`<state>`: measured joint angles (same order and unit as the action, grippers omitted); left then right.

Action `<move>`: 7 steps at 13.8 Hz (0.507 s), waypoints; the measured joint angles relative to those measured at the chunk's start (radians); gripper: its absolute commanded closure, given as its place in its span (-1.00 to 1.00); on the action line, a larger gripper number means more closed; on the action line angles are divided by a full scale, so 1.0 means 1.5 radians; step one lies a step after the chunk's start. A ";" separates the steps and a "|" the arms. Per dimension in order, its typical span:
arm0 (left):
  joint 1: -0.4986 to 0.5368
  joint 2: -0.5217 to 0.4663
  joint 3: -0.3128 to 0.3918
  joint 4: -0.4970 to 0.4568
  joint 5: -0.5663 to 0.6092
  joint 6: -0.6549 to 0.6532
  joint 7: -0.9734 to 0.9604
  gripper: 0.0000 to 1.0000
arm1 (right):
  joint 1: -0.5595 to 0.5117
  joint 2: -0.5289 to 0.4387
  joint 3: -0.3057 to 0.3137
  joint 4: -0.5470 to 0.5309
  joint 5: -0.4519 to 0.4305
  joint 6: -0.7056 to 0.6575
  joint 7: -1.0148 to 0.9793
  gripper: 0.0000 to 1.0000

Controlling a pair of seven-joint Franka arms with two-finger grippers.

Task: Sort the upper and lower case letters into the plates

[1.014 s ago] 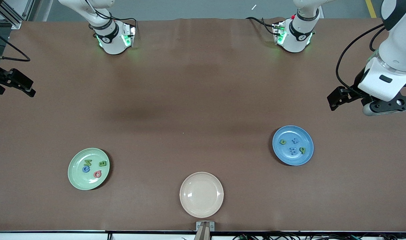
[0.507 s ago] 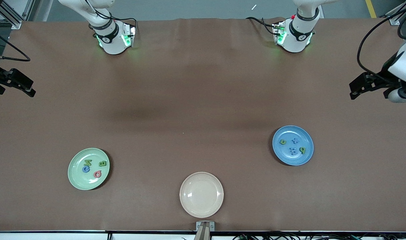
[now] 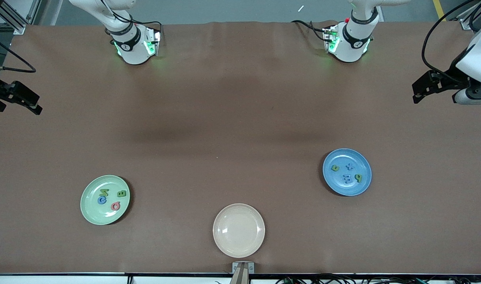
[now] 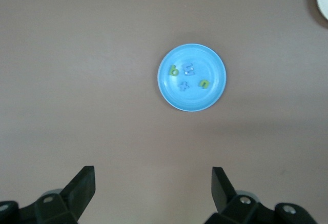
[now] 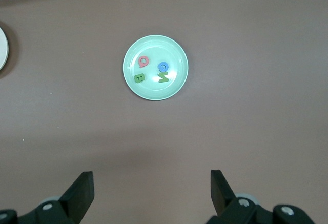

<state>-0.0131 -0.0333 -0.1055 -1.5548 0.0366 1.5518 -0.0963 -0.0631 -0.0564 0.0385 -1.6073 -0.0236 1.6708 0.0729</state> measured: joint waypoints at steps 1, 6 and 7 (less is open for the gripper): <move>0.001 -0.002 -0.003 -0.003 -0.010 0.000 -0.013 -1.00 | 0.000 0.000 0.000 0.000 0.000 0.000 0.000 -1.00; 0.032 -0.002 -0.052 -0.010 -0.014 0.000 -0.042 -1.00 | 0.000 0.000 0.000 0.000 0.000 0.000 0.000 -1.00; 0.033 -0.002 -0.053 -0.011 -0.014 0.000 -0.042 -1.00 | 0.000 0.000 0.000 0.000 0.000 0.000 0.000 -1.00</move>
<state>0.0371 -0.0369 -0.1845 -1.5710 0.0158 1.5512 -0.1592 -0.0631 -0.0564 0.0391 -1.6073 -0.0240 1.6708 0.0728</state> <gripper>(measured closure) 0.000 0.000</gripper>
